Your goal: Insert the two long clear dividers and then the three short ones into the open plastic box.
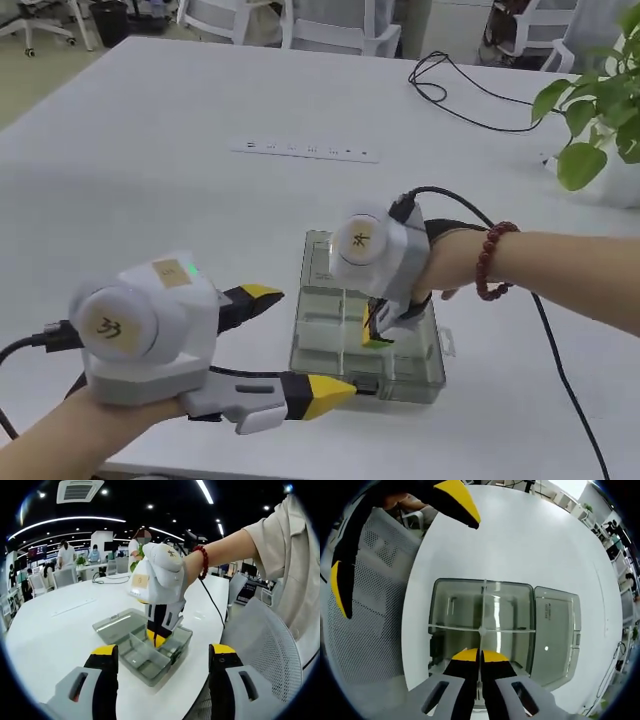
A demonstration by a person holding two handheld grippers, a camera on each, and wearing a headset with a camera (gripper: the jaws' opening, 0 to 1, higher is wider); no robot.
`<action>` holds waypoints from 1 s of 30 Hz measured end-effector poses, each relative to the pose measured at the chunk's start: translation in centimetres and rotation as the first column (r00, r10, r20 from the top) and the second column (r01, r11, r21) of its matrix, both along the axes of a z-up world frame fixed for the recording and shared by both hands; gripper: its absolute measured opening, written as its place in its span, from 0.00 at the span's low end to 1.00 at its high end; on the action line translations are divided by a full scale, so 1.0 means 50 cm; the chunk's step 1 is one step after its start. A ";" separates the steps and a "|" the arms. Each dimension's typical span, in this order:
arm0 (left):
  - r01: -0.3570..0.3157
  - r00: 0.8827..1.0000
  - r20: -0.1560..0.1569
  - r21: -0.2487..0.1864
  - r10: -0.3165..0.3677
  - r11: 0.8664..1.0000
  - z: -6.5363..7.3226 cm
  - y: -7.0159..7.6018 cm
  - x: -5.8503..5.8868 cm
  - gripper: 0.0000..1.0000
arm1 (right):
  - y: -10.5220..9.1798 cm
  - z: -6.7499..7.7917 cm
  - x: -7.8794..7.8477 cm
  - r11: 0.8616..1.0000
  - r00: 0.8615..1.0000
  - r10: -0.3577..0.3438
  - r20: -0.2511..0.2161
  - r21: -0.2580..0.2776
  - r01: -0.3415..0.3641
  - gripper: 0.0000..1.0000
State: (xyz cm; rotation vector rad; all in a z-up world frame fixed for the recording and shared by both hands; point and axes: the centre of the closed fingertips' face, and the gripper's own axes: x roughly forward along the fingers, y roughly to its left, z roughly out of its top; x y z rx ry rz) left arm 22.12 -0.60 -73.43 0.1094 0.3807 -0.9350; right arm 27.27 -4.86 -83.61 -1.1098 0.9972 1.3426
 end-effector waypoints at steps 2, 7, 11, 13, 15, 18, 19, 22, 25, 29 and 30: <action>-0.002 1.000 -0.002 0.000 0.002 1.000 -0.001 0.000 0.000 0.74 | 0.001 0.001 0.000 1.000 1.000 -0.004 -0.005 -0.009 0.004 0.02; -0.002 1.000 -0.004 0.004 0.002 1.000 -0.005 -0.002 -0.001 0.74 | -0.001 0.000 -0.001 1.000 1.000 0.016 0.002 -0.022 -0.016 0.02; -0.009 1.000 0.000 0.000 0.009 1.000 0.000 0.000 0.002 0.75 | -0.001 0.000 -0.001 1.000 1.000 0.012 0.002 0.000 -0.012 0.03; -0.014 1.000 0.001 -0.001 0.014 1.000 0.001 0.001 0.004 0.76 | 0.000 0.001 -0.001 1.000 1.000 0.017 0.002 0.006 -0.017 0.03; -0.019 1.000 0.004 0.001 0.019 1.000 0.003 0.002 0.005 0.77 | 0.000 0.002 -0.002 1.000 1.000 0.018 0.004 0.012 -0.018 0.03; -0.022 1.000 0.004 0.002 0.022 1.000 0.004 0.003 0.005 0.77 | 0.012 0.009 -0.005 0.998 1.000 -0.015 -0.009 0.064 0.015 0.07; -0.023 1.000 0.004 0.003 0.023 1.000 0.003 0.003 0.005 0.78 | 0.015 0.012 -0.007 0.997 1.000 -0.025 -0.018 0.074 0.026 0.08; -0.023 1.000 0.003 0.010 0.023 1.000 0.002 0.003 0.005 0.78 | 0.021 0.026 -0.006 0.994 0.999 -0.043 -0.014 0.105 0.045 0.10; -0.029 1.000 0.002 0.014 0.029 0.999 0.000 0.006 0.006 0.81 | 0.027 0.038 -0.012 0.987 0.996 -0.078 -0.033 0.136 0.082 0.16; -0.036 0.999 0.003 0.019 0.036 0.999 0.000 0.008 0.008 0.84 | 0.026 0.049 -0.013 0.984 0.996 -0.088 -0.031 0.152 0.092 0.22; -0.039 0.999 0.003 0.018 0.039 0.999 0.001 0.008 0.009 0.84 | 0.025 0.053 -0.016 0.982 0.995 -0.096 -0.039 0.158 0.101 0.23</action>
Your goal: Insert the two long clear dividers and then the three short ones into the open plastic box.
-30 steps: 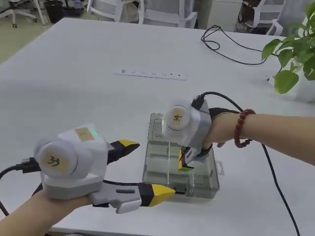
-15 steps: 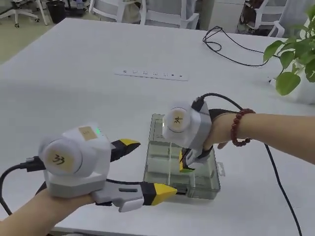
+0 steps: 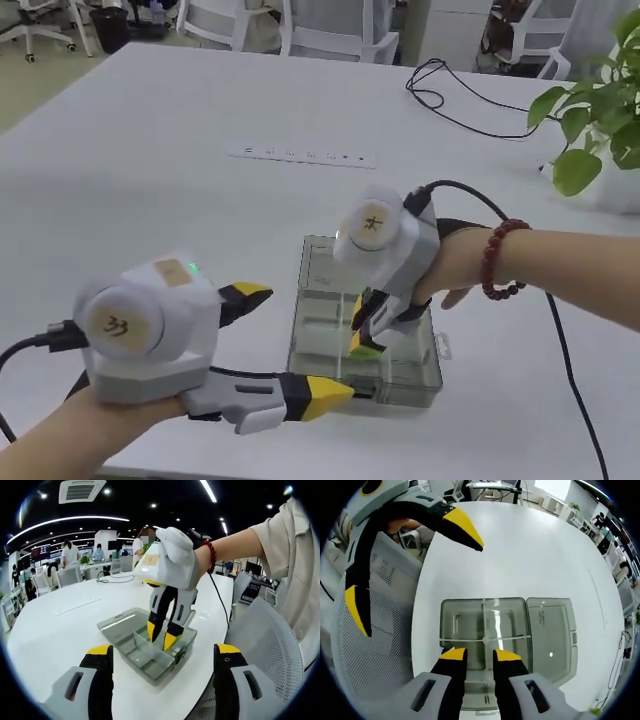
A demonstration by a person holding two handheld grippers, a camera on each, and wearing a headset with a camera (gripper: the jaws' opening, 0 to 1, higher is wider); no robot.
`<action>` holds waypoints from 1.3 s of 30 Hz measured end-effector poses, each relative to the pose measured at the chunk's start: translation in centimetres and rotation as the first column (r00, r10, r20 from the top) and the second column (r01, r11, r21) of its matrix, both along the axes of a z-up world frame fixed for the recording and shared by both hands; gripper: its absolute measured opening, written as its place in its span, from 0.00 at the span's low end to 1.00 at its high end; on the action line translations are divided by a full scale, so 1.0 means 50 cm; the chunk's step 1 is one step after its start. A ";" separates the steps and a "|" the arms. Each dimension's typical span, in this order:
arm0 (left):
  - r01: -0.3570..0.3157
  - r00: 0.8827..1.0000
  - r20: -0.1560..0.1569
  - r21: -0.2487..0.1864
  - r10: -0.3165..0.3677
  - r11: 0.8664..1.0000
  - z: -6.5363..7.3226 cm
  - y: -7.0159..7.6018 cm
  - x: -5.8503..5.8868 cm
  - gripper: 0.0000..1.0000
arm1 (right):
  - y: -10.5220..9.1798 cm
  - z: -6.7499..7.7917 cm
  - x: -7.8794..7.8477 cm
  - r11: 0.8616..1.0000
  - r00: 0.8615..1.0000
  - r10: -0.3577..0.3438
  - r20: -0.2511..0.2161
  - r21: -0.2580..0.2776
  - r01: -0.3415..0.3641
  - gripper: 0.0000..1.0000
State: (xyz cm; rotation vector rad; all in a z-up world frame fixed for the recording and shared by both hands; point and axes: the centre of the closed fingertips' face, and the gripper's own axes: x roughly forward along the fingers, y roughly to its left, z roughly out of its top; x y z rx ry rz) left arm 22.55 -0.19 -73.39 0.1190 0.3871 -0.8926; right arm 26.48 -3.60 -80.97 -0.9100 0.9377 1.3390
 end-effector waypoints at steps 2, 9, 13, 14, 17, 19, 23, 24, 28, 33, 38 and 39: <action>-0.005 1.000 -0.001 -0.003 0.005 1.000 0.001 0.001 0.001 0.86 | -0.001 0.007 -0.005 1.000 1.000 -0.009 -0.010 0.015 0.009 0.25; -0.020 1.000 -0.003 -0.008 0.020 1.000 0.001 0.004 0.003 0.89 | -0.017 0.029 -0.011 0.998 0.999 -0.028 -0.019 0.050 0.029 0.31; -0.024 1.000 -0.002 -0.007 0.024 1.000 0.001 0.005 0.003 0.90 | -0.033 0.036 -0.013 0.998 0.999 -0.031 -0.017 0.063 0.032 0.34; -0.027 1.000 -0.003 -0.013 0.027 1.000 0.001 0.004 0.003 0.91 | -0.038 0.039 -0.012 0.997 0.999 -0.033 -0.015 0.067 0.034 0.34; -0.034 0.999 -0.010 -0.022 0.034 0.999 0.001 0.005 0.003 0.91 | -0.051 0.047 -0.008 0.995 0.999 -0.050 -0.010 0.083 0.050 0.35; -0.036 0.999 -0.004 -0.019 0.036 0.999 0.001 0.005 0.003 0.92 | -0.063 0.053 -0.009 0.994 0.998 -0.058 -0.013 0.092 0.059 0.37; -0.038 0.999 0.000 -0.021 0.038 0.999 0.002 0.004 0.004 0.92 | -0.086 0.059 -0.010 0.993 0.998 -0.063 -0.006 0.104 0.063 0.39; -0.039 0.999 0.002 -0.018 0.039 0.999 0.002 0.004 0.004 0.93 | -0.094 0.061 -0.010 0.992 0.998 -0.067 -0.003 0.107 0.067 0.39; -0.049 0.999 0.009 -0.020 0.049 0.999 0.004 0.004 0.006 0.93 | -0.118 0.064 -0.014 0.994 0.998 -0.054 0.017 0.100 0.052 0.40; -0.053 0.999 0.007 -0.023 0.054 0.998 0.004 0.004 0.006 0.93 | -0.148 0.065 -0.010 0.993 0.997 -0.067 0.027 0.095 0.064 0.41; -0.057 0.998 0.006 -0.021 0.057 0.998 0.003 0.003 0.004 0.94 | -0.189 0.060 -0.011 0.993 0.996 -0.088 0.022 0.084 0.086 0.43; -0.058 0.998 0.006 -0.019 0.058 0.998 0.002 0.003 0.004 0.95 | -0.195 0.058 -0.013 0.993 0.996 -0.090 0.020 0.084 0.088 0.44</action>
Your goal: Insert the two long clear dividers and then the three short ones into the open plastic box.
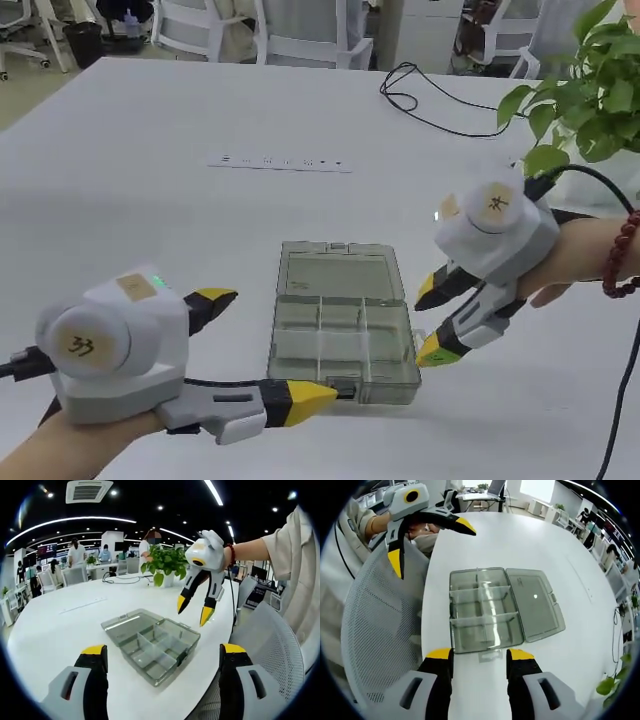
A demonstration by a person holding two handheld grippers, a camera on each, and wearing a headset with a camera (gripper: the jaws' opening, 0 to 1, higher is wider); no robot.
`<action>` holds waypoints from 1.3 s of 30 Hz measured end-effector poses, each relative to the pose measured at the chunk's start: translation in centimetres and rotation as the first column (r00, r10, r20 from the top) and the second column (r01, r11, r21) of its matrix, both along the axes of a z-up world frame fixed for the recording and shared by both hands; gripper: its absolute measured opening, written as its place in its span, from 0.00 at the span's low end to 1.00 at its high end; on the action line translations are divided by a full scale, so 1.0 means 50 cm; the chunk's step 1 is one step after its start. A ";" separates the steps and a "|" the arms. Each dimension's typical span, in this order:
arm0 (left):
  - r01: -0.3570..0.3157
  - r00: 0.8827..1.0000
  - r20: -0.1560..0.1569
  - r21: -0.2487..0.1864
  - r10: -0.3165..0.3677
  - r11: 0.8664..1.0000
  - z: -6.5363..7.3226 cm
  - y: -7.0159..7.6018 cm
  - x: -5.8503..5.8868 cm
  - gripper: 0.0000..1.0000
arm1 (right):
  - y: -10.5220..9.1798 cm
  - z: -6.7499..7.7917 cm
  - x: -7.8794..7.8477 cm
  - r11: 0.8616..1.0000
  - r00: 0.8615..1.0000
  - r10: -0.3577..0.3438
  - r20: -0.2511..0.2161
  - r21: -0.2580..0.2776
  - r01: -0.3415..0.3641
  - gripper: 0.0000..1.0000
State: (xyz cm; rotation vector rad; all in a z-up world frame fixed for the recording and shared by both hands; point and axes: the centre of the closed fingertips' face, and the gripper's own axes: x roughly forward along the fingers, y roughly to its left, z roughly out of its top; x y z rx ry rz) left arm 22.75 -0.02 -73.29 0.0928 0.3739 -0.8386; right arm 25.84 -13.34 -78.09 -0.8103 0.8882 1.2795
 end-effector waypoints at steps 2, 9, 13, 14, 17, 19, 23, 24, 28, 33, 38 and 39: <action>-0.002 1.000 -0.003 0.003 0.002 1.000 -0.002 0.000 -0.002 0.95 | -0.013 -0.004 -0.003 1.000 1.000 -0.003 -0.002 -0.002 0.003 0.46; -0.002 1.000 -0.008 0.016 0.002 1.000 -0.008 -0.002 -0.007 0.94 | -0.082 -0.019 -0.002 0.998 0.998 -0.055 -0.008 -0.007 0.055 0.48; -0.006 1.000 -0.008 0.016 0.006 1.000 -0.007 -0.004 -0.009 0.94 | -0.121 -0.031 -0.004 0.998 0.998 -0.066 -0.016 -0.022 0.066 0.49; -0.007 1.000 -0.007 0.018 0.007 1.000 -0.008 -0.004 -0.010 0.94 | -0.134 -0.035 -0.005 0.997 0.997 -0.070 -0.019 -0.028 0.069 0.49; -0.006 1.000 -0.007 0.022 0.007 1.000 -0.010 -0.006 -0.012 0.94 | -0.161 -0.045 -0.007 0.995 0.996 -0.085 -0.019 -0.044 0.084 0.49; -0.008 1.000 -0.007 0.023 0.008 1.000 -0.010 -0.006 -0.013 0.93 | -0.179 -0.052 -0.007 0.994 0.996 -0.092 -0.022 -0.054 0.091 0.49; -0.012 1.000 -0.012 0.027 0.012 1.000 -0.012 -0.007 -0.014 0.93 | -0.208 -0.064 -0.009 0.992 0.994 -0.106 -0.027 -0.068 0.104 0.49; -0.013 1.000 -0.012 0.029 0.013 0.999 -0.012 -0.007 -0.014 0.93 | -0.216 -0.067 -0.011 0.991 0.994 -0.106 -0.028 -0.080 0.103 0.49; -0.016 1.000 -0.011 0.031 0.017 0.999 -0.010 -0.008 -0.013 0.93 | -0.246 -0.081 -0.016 0.990 0.996 -0.089 -0.027 -0.116 0.085 0.49; -0.017 1.000 -0.014 0.041 0.018 0.999 -0.014 -0.007 -0.013 0.93 | -0.267 -0.087 -0.031 0.986 0.997 -0.067 -0.024 -0.154 0.063 0.49; -0.022 1.000 -0.014 0.042 0.023 0.999 -0.015 -0.008 -0.014 0.92 | -0.286 -0.096 -0.047 0.979 0.999 -0.031 -0.030 -0.202 0.024 0.49; -0.023 1.000 -0.015 0.043 0.023 0.999 -0.015 -0.008 -0.014 0.92 | -0.290 -0.098 -0.049 0.978 0.999 -0.016 -0.029 -0.210 0.009 0.48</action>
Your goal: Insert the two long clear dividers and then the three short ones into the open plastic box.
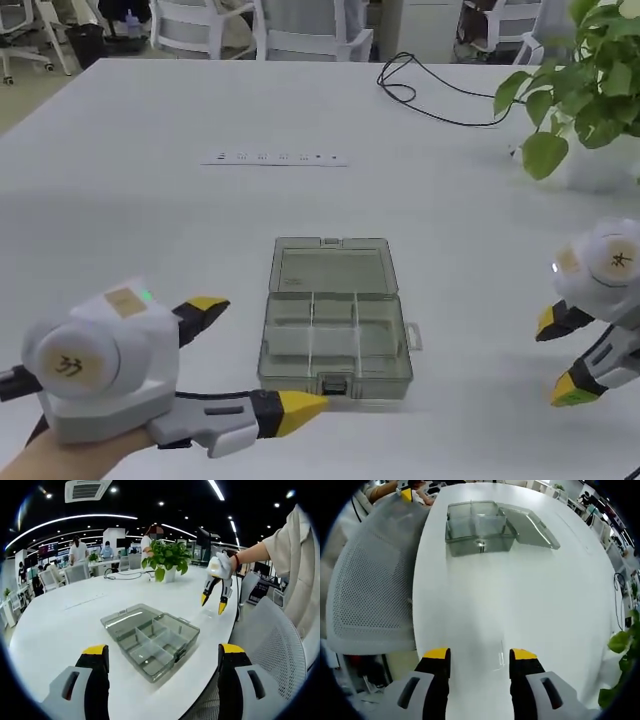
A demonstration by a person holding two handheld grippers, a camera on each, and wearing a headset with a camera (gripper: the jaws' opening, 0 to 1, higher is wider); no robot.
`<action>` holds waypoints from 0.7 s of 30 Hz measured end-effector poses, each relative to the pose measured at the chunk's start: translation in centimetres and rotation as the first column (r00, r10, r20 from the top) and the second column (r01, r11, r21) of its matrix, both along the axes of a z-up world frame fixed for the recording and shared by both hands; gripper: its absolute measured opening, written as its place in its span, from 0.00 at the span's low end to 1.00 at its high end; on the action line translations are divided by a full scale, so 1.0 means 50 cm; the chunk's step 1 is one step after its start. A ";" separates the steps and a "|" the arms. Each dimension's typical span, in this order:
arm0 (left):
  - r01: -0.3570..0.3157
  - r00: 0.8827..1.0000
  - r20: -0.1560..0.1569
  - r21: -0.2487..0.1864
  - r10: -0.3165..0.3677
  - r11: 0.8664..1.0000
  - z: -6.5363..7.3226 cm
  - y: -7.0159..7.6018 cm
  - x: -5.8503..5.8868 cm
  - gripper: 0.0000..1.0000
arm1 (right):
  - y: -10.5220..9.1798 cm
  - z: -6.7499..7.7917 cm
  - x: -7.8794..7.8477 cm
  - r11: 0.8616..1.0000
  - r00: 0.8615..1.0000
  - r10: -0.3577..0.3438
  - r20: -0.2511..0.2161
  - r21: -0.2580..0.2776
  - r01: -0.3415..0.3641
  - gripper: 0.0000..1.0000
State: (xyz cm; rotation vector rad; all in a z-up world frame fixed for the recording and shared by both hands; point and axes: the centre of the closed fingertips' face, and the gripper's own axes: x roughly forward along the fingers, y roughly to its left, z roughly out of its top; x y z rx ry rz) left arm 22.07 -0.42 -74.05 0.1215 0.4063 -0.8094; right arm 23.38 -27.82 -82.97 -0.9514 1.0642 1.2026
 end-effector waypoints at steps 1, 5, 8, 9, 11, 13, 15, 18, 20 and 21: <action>0.000 1.000 0.000 0.002 0.000 1.000 0.000 0.000 0.000 0.92 | -0.005 -0.003 -0.002 1.000 1.000 0.009 0.001 -0.010 -0.009 0.48; 0.000 1.000 0.002 0.007 0.000 1.000 0.000 -0.001 -0.001 0.91 | -0.015 -0.010 -0.004 1.000 1.000 0.019 -0.003 -0.025 -0.019 0.46; 0.000 1.000 0.005 0.011 0.000 1.000 0.002 -0.002 -0.002 0.91 | -0.026 -0.014 0.003 0.998 0.999 0.030 0.011 -0.049 -0.029 0.44; 0.000 1.000 0.005 0.013 0.000 1.000 0.002 -0.002 -0.002 0.91 | -0.034 -0.021 0.006 0.997 0.999 0.043 0.011 -0.059 -0.043 0.44; 0.001 1.000 0.004 0.019 -0.001 1.000 0.001 -0.001 -0.003 0.91 | -0.044 -0.028 0.009 0.997 0.999 0.047 0.010 -0.069 -0.046 0.43; -0.001 1.000 0.006 0.024 0.001 1.000 0.003 0.000 -0.003 0.91 | -0.053 -0.035 0.015 0.996 0.999 0.044 0.002 -0.072 -0.044 0.42; -0.004 1.000 0.006 0.019 0.004 1.000 0.004 0.002 -0.003 0.90 | -0.059 -0.038 0.018 0.996 0.999 0.051 0.002 -0.076 -0.051 0.41; -0.007 1.000 0.006 0.028 0.007 1.000 0.002 0.004 -0.006 0.90 | -0.062 -0.038 0.016 0.994 0.998 0.065 -0.003 -0.083 -0.065 0.39; -0.008 1.000 0.007 0.032 0.008 0.999 0.002 0.005 -0.006 0.90 | -0.066 -0.039 0.018 0.994 0.998 0.069 -0.002 -0.090 -0.069 0.39; -0.012 1.000 0.007 0.030 0.012 0.999 0.003 0.006 -0.006 0.90 | -0.067 -0.038 0.018 0.993 0.997 0.072 0.000 -0.091 -0.071 0.38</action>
